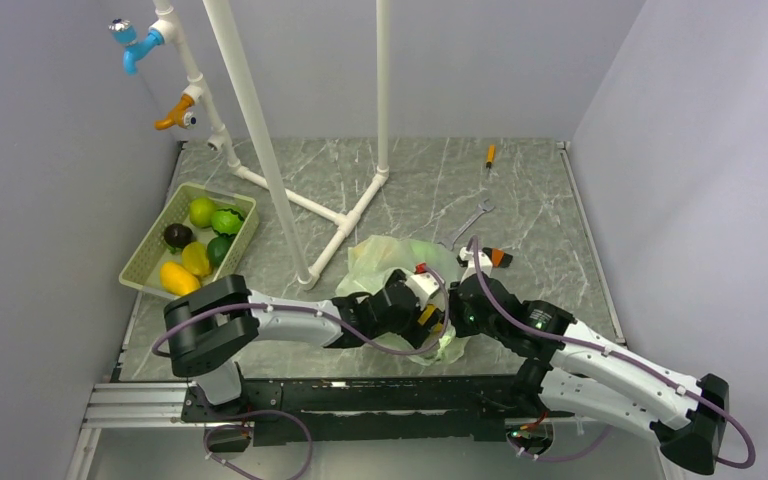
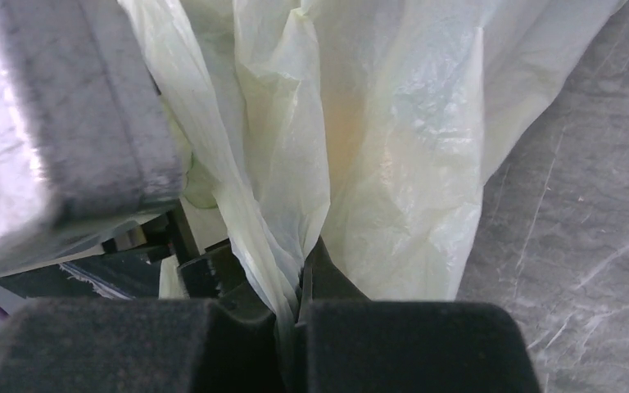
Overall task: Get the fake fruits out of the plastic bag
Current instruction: Take out the fake fruit from the plastic bag.
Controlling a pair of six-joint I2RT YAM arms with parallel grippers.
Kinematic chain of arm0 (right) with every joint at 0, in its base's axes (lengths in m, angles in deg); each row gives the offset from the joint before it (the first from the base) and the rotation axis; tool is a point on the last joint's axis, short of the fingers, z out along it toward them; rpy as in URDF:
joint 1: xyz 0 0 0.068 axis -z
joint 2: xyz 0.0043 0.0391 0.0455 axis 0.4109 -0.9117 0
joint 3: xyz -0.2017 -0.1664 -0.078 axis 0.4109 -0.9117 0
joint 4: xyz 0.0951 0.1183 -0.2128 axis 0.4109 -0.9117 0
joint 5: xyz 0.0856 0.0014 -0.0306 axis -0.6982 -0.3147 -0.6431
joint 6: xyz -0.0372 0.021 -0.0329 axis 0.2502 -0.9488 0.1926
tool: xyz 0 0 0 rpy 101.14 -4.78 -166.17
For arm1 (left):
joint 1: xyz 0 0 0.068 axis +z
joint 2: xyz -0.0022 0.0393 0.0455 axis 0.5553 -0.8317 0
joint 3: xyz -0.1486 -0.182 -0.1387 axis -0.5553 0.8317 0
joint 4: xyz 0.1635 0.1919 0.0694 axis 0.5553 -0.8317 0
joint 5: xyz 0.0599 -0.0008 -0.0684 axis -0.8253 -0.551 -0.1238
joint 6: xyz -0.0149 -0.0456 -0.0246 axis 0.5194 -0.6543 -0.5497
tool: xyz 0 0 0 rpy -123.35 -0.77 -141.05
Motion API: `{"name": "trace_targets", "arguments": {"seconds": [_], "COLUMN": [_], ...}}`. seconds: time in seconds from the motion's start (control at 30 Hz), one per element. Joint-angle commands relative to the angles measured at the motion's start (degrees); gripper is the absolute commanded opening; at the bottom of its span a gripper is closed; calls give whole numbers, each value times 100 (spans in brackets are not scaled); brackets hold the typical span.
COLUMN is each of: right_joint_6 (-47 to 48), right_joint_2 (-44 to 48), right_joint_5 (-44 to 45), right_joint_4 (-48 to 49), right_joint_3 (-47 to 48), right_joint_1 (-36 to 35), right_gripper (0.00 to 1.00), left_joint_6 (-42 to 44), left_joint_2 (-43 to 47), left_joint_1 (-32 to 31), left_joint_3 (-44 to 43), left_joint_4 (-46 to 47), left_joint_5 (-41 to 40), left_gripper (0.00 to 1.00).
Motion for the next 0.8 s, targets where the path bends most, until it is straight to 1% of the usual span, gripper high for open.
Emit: {"name": "trace_targets", "arguments": {"seconds": [0.0, 0.2, 0.27, 0.43, 0.53, 0.63, 0.7, 0.77], "right_joint_6": [104, 138, 153, 188, 203, 219, 217, 232], "right_joint_2": [-11, -32, -20, -123, -155, -141, -132, -129], "right_joint_5": [44, 93, 91, 65, 48, 79, 90, 104], "right_joint_4": [195, 151, 175, 232, 248, 250, 221, 198], "right_joint_3": [122, 149, 131, 136, 147, 139, 161, 164], "right_joint_1": [16, 12, 11, 12, 13, 14, 16, 16], "right_gripper": [0, 0, 0, 0, 0, 0, 0, 0], "left_joint_6": [637, 944, 1048, 1395, 1520, 1790, 1872, 1937], "left_joint_2": [-261, -307, -256, -166, -259, -398, -623, -899], "left_joint_1": [154, 152, 158, 186, 362, 597, 747, 796], "left_joint_3": [-482, -651, -777, -736, -740, -670, -825, -1022], "left_joint_4": [-236, -461, -694, -733, -701, -449, -583, -759], "left_joint_5": [-13, -215, -259, -333, 33, 788, 1262, 1520], "left_gripper": [96, 95, 96, 99, 100, 99, 99, 97]}}
